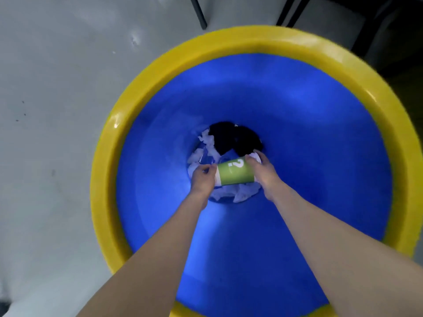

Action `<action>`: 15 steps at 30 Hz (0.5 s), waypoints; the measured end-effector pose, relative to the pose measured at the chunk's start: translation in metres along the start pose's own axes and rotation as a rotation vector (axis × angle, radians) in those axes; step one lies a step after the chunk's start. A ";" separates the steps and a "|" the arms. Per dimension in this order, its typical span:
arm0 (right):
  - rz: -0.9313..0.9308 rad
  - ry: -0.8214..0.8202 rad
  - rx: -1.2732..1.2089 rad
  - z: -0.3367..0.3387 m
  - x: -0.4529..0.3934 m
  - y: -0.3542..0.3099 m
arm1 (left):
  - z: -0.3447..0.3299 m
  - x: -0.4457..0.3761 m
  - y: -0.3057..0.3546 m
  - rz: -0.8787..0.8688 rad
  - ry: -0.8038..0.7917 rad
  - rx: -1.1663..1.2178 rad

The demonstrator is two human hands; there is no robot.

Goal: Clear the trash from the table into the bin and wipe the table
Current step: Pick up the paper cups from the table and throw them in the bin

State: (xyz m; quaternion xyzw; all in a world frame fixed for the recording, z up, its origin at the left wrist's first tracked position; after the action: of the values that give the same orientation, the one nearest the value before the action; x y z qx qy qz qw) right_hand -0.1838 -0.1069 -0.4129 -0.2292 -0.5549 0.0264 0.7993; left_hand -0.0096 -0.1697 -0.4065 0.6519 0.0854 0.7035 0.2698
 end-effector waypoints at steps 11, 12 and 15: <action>-0.004 -0.050 0.025 -0.017 -0.131 0.033 | -0.040 -0.117 -0.043 -0.028 -0.011 -0.091; -0.013 -0.066 0.048 -0.019 -0.140 0.035 | -0.043 -0.125 -0.047 -0.023 -0.019 -0.083; -0.033 -0.135 0.083 -0.031 -0.155 0.040 | -0.052 -0.147 -0.064 0.056 -0.028 -0.033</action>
State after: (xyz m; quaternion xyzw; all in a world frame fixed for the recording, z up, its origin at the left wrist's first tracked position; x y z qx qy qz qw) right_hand -0.2071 -0.1278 -0.5727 -0.1845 -0.6096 0.0513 0.7692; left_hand -0.0414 -0.1759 -0.5721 0.6593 0.0520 0.7029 0.2619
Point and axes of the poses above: each hand's wrist, its own x-axis away from the middle knuckle, its own z-axis out of the back of the hand, y = z × x, the point moved 4 cm from there along -x, towards the middle knuckle, and after that the axes turned 8 degrees about x, right-handed, at the moved point
